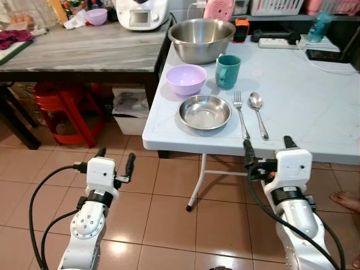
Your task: Setting the table
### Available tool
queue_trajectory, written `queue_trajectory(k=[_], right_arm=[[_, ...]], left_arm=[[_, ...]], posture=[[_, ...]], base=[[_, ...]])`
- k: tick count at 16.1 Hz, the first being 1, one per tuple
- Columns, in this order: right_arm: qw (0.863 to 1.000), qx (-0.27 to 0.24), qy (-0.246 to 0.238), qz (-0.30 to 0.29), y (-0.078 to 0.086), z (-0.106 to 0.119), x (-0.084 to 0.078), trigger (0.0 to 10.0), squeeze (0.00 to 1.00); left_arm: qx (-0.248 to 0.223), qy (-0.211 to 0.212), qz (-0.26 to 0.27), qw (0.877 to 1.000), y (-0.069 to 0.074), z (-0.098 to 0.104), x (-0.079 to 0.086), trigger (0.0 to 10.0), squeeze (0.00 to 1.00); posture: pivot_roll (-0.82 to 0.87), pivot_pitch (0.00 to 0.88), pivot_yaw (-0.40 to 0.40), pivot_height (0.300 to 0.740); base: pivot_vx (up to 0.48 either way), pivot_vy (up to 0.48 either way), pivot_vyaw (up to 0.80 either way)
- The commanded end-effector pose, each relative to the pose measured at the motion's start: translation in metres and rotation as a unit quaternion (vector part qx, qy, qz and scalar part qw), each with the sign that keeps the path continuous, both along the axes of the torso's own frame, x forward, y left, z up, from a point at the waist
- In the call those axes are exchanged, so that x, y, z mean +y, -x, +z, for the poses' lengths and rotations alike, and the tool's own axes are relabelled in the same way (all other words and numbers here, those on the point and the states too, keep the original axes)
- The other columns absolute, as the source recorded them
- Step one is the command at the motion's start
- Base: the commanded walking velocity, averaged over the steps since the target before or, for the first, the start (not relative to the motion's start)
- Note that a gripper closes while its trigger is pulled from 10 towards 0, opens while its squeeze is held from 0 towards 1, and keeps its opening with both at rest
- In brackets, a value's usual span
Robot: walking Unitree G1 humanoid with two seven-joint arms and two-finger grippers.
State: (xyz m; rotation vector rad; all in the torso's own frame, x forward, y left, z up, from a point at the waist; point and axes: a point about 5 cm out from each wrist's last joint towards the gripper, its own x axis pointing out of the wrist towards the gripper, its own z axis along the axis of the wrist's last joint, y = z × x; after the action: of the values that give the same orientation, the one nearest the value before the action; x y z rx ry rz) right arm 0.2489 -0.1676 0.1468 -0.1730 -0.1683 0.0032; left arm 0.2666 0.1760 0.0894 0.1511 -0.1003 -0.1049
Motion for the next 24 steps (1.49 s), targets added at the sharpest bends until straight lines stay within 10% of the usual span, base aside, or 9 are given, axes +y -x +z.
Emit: queue_trajectory(k=[1, 24], right_arm=[[1.0, -0.004, -0.001, 0.01, -0.001, 0.002, 0.003, 10.0, 0.0], [1.0, 0.002, 0.0, 0.014, 0.002, 0.0, 0.004, 10.0, 0.0]], left_arm=[[-0.007, -0.004, -0.003, 1.0, 0.001, 0.003, 0.002, 10.0, 0.0], [-0.004, 0.006, -0.042, 0.999, 0.003, 0.003, -0.012, 10.0, 0.0]], posture=[[-0.14, 0.113, 0.075, 0.74], [-0.16, 0.131, 0.072, 0.74]], base=[[0.0, 0.0, 0.0], [0.248, 0.0, -0.15]])
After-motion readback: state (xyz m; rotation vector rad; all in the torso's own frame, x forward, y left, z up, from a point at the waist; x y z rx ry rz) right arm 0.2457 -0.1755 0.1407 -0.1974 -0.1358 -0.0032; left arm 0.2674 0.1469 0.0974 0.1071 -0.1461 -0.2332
